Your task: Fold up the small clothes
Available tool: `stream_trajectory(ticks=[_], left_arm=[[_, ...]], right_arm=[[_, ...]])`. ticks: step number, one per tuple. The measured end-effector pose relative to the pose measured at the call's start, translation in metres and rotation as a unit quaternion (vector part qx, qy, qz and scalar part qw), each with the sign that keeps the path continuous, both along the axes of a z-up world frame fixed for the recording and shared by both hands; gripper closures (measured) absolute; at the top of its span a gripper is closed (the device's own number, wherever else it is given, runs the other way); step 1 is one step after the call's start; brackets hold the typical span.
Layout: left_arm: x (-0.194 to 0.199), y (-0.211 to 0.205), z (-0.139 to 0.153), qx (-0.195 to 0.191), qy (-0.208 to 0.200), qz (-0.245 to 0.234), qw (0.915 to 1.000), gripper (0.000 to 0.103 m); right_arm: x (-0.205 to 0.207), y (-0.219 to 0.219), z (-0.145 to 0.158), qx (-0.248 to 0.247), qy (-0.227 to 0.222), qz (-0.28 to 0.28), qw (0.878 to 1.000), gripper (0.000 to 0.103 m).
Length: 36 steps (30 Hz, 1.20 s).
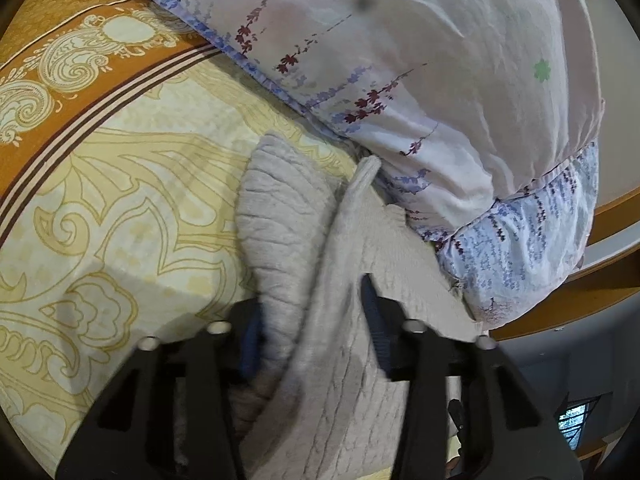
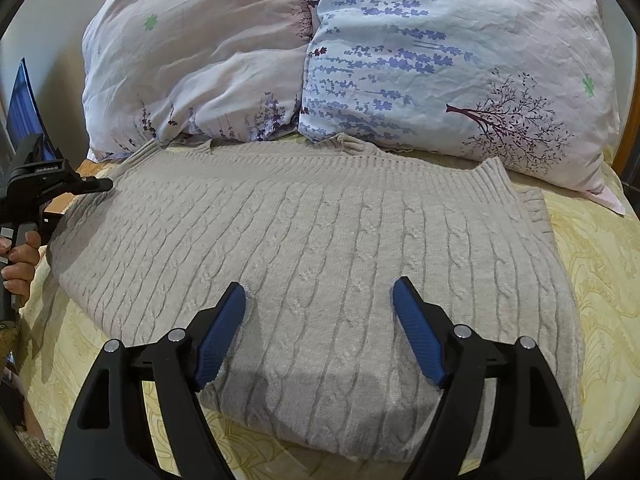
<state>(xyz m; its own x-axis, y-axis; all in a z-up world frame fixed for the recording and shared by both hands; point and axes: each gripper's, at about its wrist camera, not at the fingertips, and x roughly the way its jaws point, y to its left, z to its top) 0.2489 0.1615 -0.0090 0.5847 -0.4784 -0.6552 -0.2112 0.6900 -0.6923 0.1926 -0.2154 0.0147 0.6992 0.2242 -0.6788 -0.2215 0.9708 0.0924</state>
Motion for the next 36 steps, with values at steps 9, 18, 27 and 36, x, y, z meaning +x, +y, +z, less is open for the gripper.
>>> stream_trajectory(ticks=[9, 18, 27, 36], left_arm=[[0.000, -0.021, 0.028, -0.026, -0.024, -0.017, 0.9992, 0.081], [0.009, -0.077, 0.075, -0.059, -0.060, -0.054, 0.9950, 0.082], [0.025, -0.190, 0.069, -0.062, -0.059, -0.124, 0.9887, 0.082], [0.025, -0.246, 0.046, -0.062, -0.048, -0.170, 0.9824, 0.067]], right_arm=[[-0.003, -0.009, 0.003, 0.034, 0.005, -0.002, 0.999, 0.024], [-0.013, -0.029, 0.009, 0.065, 0.003, -0.006, 0.998, 0.024], [-0.018, -0.056, 0.012, 0.091, 0.001, -0.024, 0.996, 0.024], [-0.027, -0.090, 0.017, 0.133, 0.003, -0.042, 0.990, 0.024]])
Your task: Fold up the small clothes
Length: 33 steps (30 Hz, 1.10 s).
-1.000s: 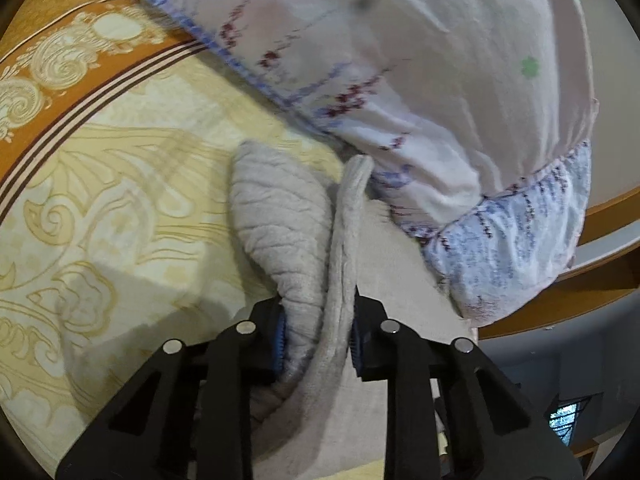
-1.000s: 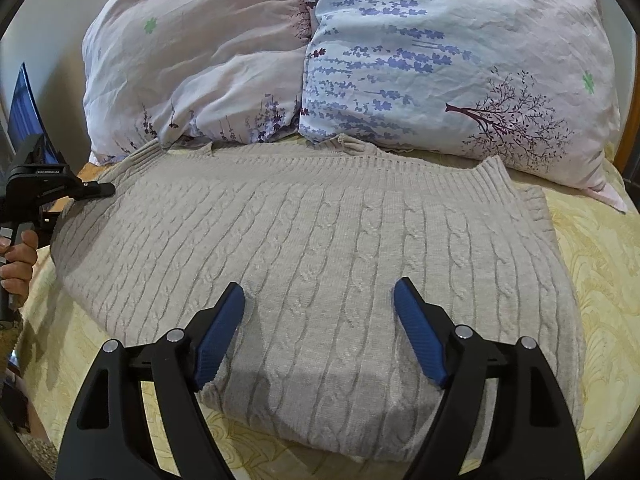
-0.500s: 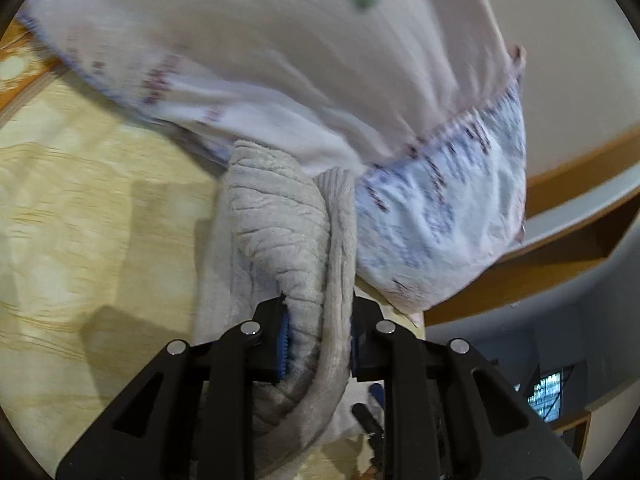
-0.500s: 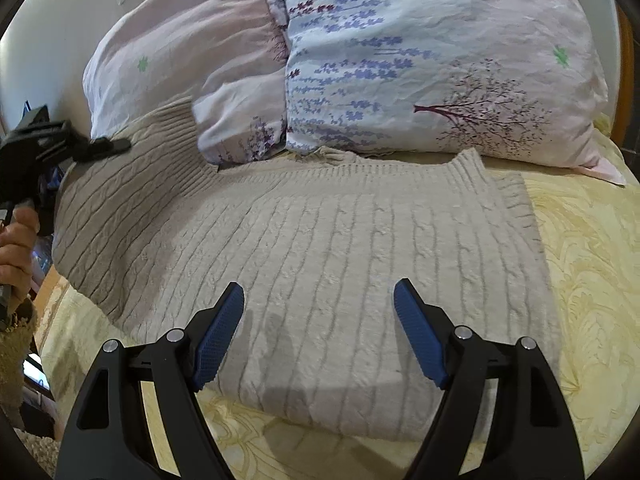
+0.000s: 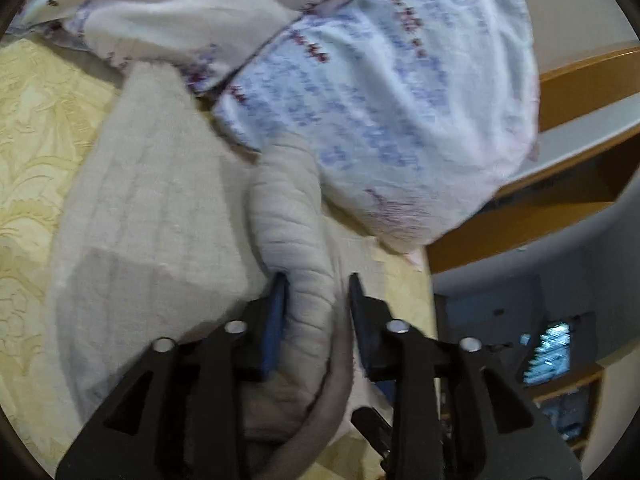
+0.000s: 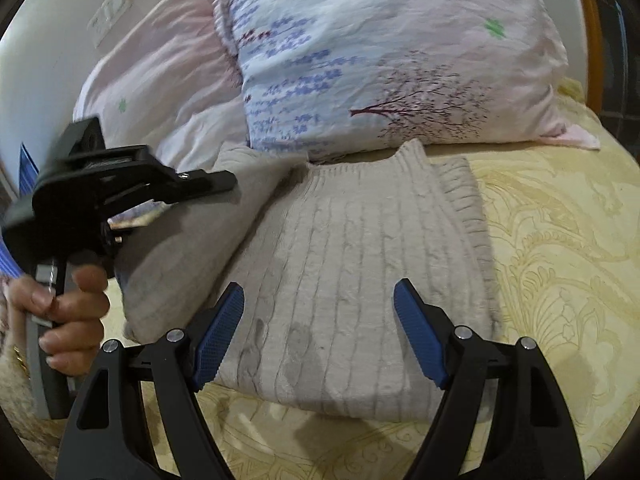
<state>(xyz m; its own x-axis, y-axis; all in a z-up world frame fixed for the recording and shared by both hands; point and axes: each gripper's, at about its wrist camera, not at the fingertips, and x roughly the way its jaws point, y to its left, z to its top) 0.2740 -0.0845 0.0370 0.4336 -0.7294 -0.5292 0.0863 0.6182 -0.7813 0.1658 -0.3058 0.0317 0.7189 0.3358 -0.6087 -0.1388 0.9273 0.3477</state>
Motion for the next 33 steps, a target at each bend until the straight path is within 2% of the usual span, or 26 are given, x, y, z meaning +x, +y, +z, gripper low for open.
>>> stream_trajectory(ticks=[2, 4, 6, 8, 10, 13, 18, 25, 28, 29, 30, 33], left_arm=[[-0.003, 0.006, 0.008, -0.036, -0.003, -0.025, 0.9990, 0.064], [-0.009, 0.017, 0.020, -0.034, -0.023, -0.027, 0.9988, 0.050], [-0.017, 0.034, 0.033, -0.007, -0.054, -0.013, 0.9984, 0.042], [-0.024, 0.052, 0.043, 0.051, -0.080, 0.010, 0.9954, 0.036], [-0.029, 0.067, 0.045, 0.115, -0.094, 0.029, 0.9885, 0.030], [-0.031, 0.084, 0.035, 0.167, -0.087, 0.040, 0.9813, 0.030], [-0.027, 0.087, 0.011, 0.226, -0.064, 0.022, 0.9718, 0.028], [-0.019, 0.085, -0.007, 0.215, -0.046, 0.006, 0.9755, 0.025], [-0.018, 0.082, -0.010, 0.203, -0.042, 0.005, 0.9783, 0.024], [-0.018, 0.082, -0.012, 0.198, -0.039, 0.003, 0.9795, 0.023], [-0.017, 0.078, -0.013, 0.195, -0.037, 0.002, 0.9801, 0.023], [-0.018, 0.075, -0.016, 0.189, -0.035, 0.001, 0.9814, 0.022]], right_arm=[[0.002, -0.009, 0.003, 0.034, 0.003, 0.002, 0.999, 0.024], [0.004, -0.016, 0.007, 0.070, 0.005, 0.009, 0.998, 0.024], [0.009, -0.022, 0.010, 0.116, 0.009, 0.022, 0.993, 0.024], [0.016, -0.023, 0.013, 0.150, 0.018, 0.035, 0.988, 0.024], [0.028, -0.021, 0.012, 0.180, 0.038, 0.047, 0.982, 0.024], [0.047, -0.014, 0.004, 0.208, 0.077, 0.060, 0.973, 0.026], [0.074, -0.002, -0.019, 0.244, 0.135, 0.059, 0.958, 0.038], [0.092, 0.004, -0.027, 0.277, 0.142, 0.050, 0.949, 0.045], [0.099, 0.005, -0.028, 0.273, 0.137, 0.042, 0.951, 0.055], [0.100, 0.006, -0.029, 0.271, 0.136, 0.042, 0.952, 0.063], [0.101, 0.007, -0.031, 0.269, 0.138, 0.043, 0.952, 0.076], [0.100, 0.008, -0.033, 0.262, 0.125, 0.046, 0.956, 0.084]])
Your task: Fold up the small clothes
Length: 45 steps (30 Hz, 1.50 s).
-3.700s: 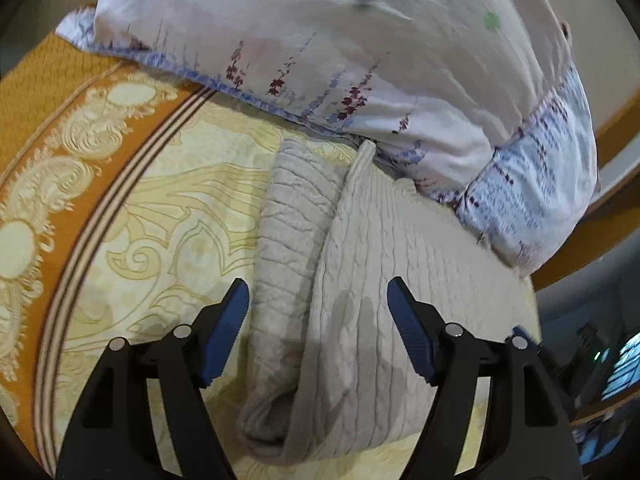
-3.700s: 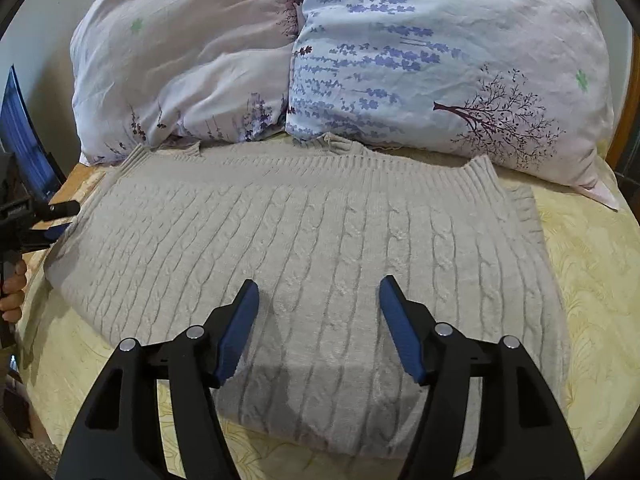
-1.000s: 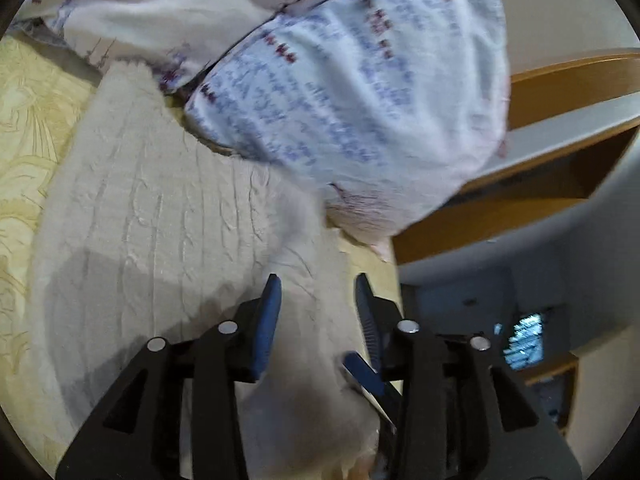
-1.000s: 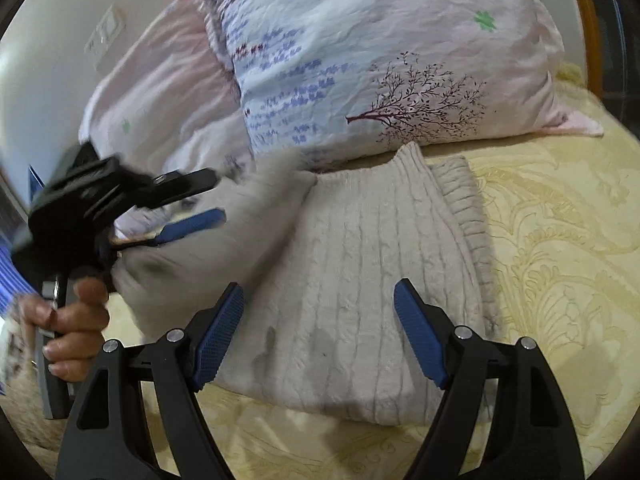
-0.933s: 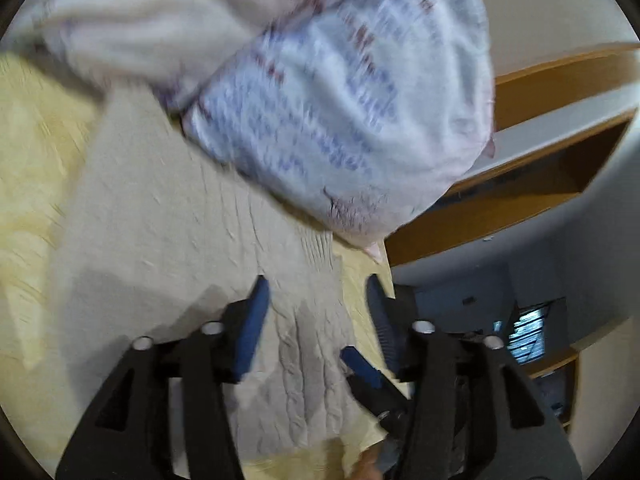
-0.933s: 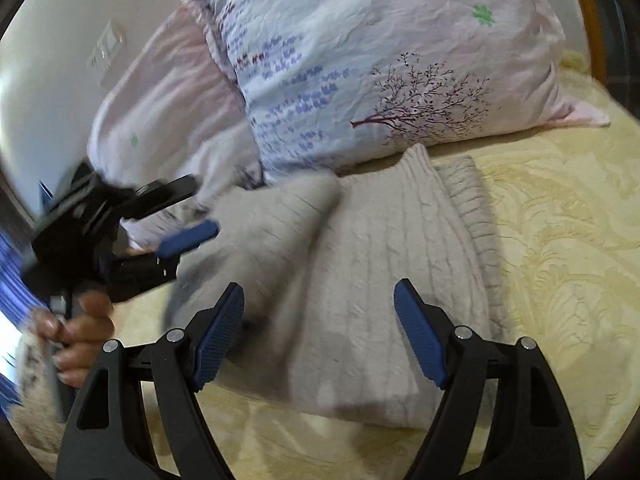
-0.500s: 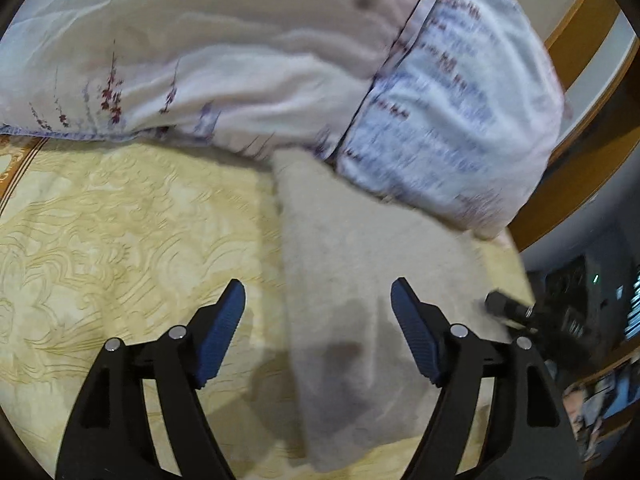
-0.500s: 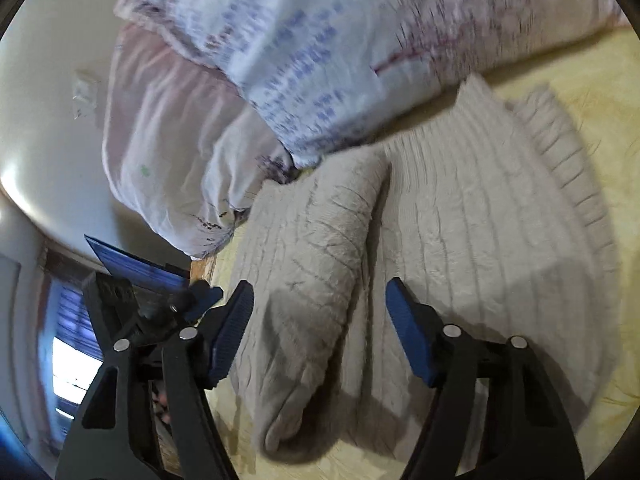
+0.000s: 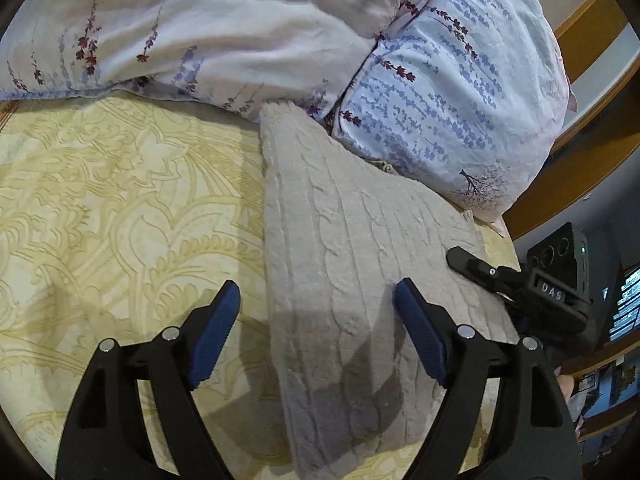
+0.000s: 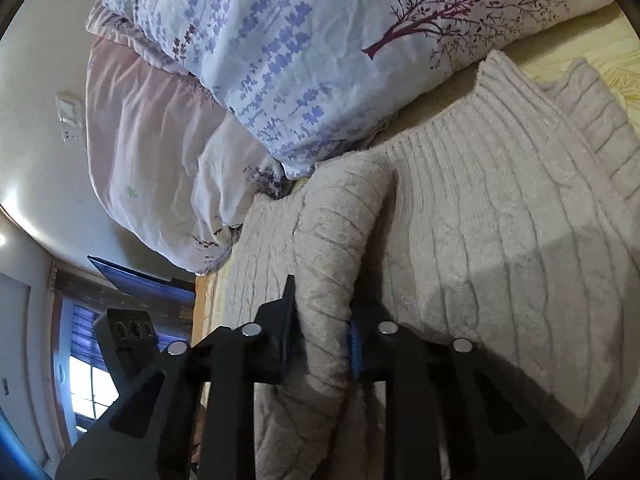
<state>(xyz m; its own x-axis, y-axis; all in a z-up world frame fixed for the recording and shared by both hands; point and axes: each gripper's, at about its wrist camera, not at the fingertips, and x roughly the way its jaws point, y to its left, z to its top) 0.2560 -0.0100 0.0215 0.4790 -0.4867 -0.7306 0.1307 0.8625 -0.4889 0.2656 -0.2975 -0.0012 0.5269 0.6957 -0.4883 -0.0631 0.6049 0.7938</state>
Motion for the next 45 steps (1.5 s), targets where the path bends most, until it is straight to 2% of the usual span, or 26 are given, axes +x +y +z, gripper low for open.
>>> stream_trajectory(ticks=[4, 8, 15, 22, 24, 26, 29, 31, 32, 33, 38, 43, 44, 45], left_arm=[[-0.001, -0.004, 0.004, -0.009, 0.004, -0.008, 0.9999, 0.015], [-0.003, -0.009, 0.008, -0.010, -0.003, -0.012, 0.9999, 0.013], [-0.010, -0.020, 0.007, -0.014, -0.006, -0.025, 0.9996, 0.013], [-0.027, -0.050, 0.004, -0.011, -0.012, -0.058, 0.9982, 0.013], [-0.030, -0.059, 0.001, -0.005, -0.012, -0.066, 0.9977, 0.013], [-0.031, -0.067, -0.003, -0.001, -0.006, -0.072, 0.9973, 0.013], [-0.033, -0.074, -0.009, 0.000, 0.003, -0.081, 0.9967, 0.013], [-0.036, -0.076, -0.011, -0.001, 0.007, -0.084, 0.9964, 0.013], [-0.036, -0.076, -0.011, -0.002, 0.008, -0.085, 0.9964, 0.013], [-0.037, -0.075, -0.012, -0.002, 0.008, -0.085, 0.9964, 0.013], [-0.041, -0.076, -0.012, 0.003, 0.007, -0.082, 0.9966, 0.013], [-0.049, -0.087, -0.008, 0.038, -0.010, -0.076, 0.9963, 0.013], [-0.050, -0.089, -0.007, 0.049, -0.014, -0.074, 0.9960, 0.012], [-0.053, -0.091, -0.007, 0.061, -0.017, -0.071, 0.9954, 0.011]], right_arm=[[-0.008, -0.002, 0.016, -0.031, -0.036, -0.010, 0.999, 0.088], [-0.018, -0.005, 0.034, -0.071, -0.070, -0.019, 0.995, 0.088], [-0.032, -0.027, 0.040, -0.127, -0.085, -0.055, 0.987, 0.089], [-0.053, -0.061, 0.061, -0.205, -0.118, -0.122, 0.964, 0.089], [-0.053, -0.071, 0.055, -0.218, -0.107, -0.133, 0.961, 0.089], [-0.047, -0.077, 0.038, -0.226, -0.074, -0.134, 0.962, 0.089], [-0.046, -0.083, 0.021, -0.220, -0.045, -0.131, 0.966, 0.084], [-0.056, -0.091, 0.023, -0.193, -0.046, -0.134, 0.971, 0.068], [-0.061, -0.095, 0.025, -0.184, -0.047, -0.137, 0.972, 0.051], [-0.068, -0.099, 0.027, -0.173, -0.052, -0.138, 0.974, 0.044], [-0.106, -0.109, 0.029, -0.122, -0.065, -0.125, 0.983, 0.044], [-0.126, -0.101, 0.024, -0.123, -0.067, -0.106, 0.984, 0.044], [-0.129, -0.100, 0.023, -0.130, -0.070, -0.100, 0.984, 0.047], [-0.130, -0.095, 0.022, -0.145, -0.071, -0.096, 0.982, 0.056]])
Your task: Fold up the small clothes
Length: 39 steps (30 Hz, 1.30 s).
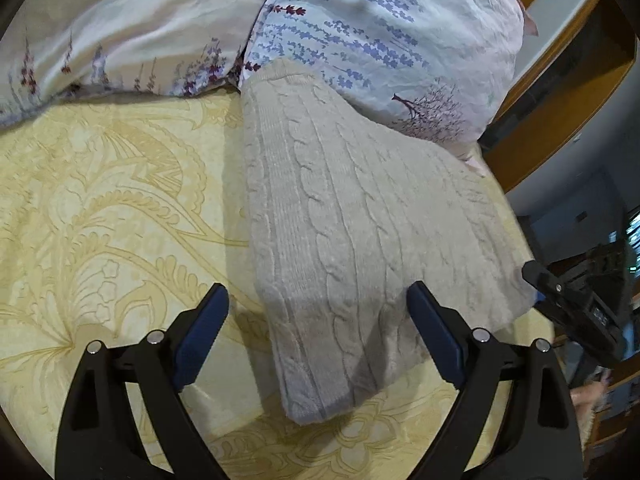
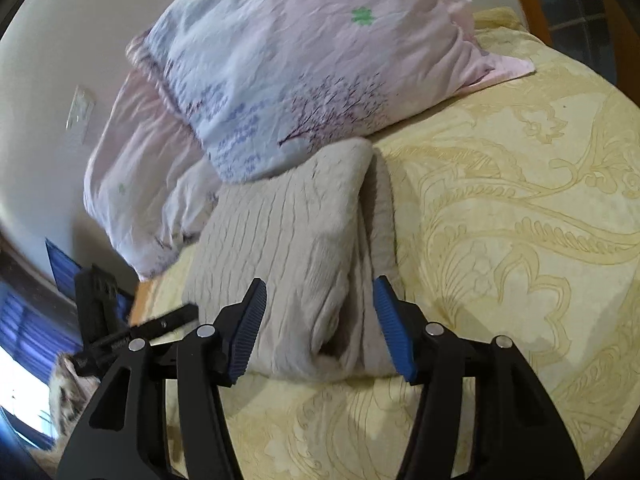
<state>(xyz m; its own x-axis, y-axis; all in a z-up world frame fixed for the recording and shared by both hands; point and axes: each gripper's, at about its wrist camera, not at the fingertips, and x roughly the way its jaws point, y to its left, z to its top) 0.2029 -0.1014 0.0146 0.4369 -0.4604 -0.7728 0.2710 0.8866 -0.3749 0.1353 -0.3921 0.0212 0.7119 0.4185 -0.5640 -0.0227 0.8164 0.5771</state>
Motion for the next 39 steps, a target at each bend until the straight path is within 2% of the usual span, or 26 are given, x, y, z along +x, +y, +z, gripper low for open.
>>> stream_trajectory(ticks=[1, 2, 3, 10, 13, 16, 19, 20, 22, 23, 24, 27, 31, 35, 39], left_arm=[[-0.001, -0.004, 0.000, 0.014, -0.004, 0.002, 0.9999, 0.010], [-0.003, -0.007, 0.000, 0.027, -0.007, 0.004, 0.9996, 0.010], [-0.004, -0.010, 0.000, 0.039, -0.010, 0.005, 0.9992, 0.010], [-0.007, -0.021, -0.001, 0.081, -0.022, 0.009, 0.9964, 0.007], [-0.008, -0.023, -0.004, 0.091, -0.022, 0.006, 0.9955, 0.006], [-0.007, -0.024, -0.009, 0.089, -0.012, 0.004, 0.9959, 0.006], [-0.006, -0.022, -0.010, 0.082, -0.006, 0.000, 0.9966, 0.006], [-0.005, -0.020, -0.010, 0.076, -0.003, -0.003, 0.9971, 0.006], [-0.002, -0.015, -0.009, 0.056, 0.006, -0.006, 0.9984, 0.006], [0.000, -0.011, -0.008, 0.043, 0.012, -0.006, 0.9990, 0.006], [0.004, -0.006, -0.006, 0.026, 0.017, -0.005, 0.9995, 0.006], [0.016, 0.005, -0.001, -0.012, 0.026, 0.006, 0.9996, 0.006], [0.045, 0.022, 0.009, -0.065, 0.020, 0.027, 0.9973, 0.007], [0.085, 0.036, 0.011, -0.090, 0.031, 0.065, 0.9933, 0.012], [0.117, 0.032, 0.002, -0.102, 0.064, 0.067, 0.9905, 0.016]], right_arm=[[0.000, 0.004, -0.001, -0.010, 0.002, 0.002, 1.000, 0.065], [0.001, 0.008, -0.004, -0.022, 0.004, 0.004, 1.000, 0.087], [0.001, 0.010, -0.006, -0.028, 0.006, 0.005, 1.000, 0.090], [-0.014, 0.003, 0.004, -0.032, -0.028, -0.024, 0.999, 0.093], [-0.011, 0.003, -0.009, -0.047, -0.001, -0.031, 0.998, 0.093], [-0.005, -0.001, -0.024, -0.038, 0.026, -0.034, 0.998, 0.093], [-0.004, -0.001, -0.021, -0.039, 0.029, -0.026, 0.998, 0.091], [-0.004, -0.002, -0.018, -0.035, 0.030, -0.023, 0.999, 0.086], [-0.003, -0.006, -0.012, -0.016, 0.031, -0.019, 0.999, 0.070], [-0.001, -0.011, -0.008, -0.004, 0.028, -0.021, 0.999, 0.056], [0.000, -0.015, -0.005, 0.004, 0.023, -0.023, 0.999, 0.048], [0.018, -0.027, 0.009, 0.026, 0.013, -0.027, 0.999, 0.047], [0.053, -0.035, 0.019, 0.033, 0.022, -0.026, 0.999, 0.047], [0.095, -0.044, 0.016, 0.051, 0.045, -0.027, 0.997, 0.047], [0.126, -0.048, 0.008, 0.061, 0.069, -0.023, 0.995, 0.047]])
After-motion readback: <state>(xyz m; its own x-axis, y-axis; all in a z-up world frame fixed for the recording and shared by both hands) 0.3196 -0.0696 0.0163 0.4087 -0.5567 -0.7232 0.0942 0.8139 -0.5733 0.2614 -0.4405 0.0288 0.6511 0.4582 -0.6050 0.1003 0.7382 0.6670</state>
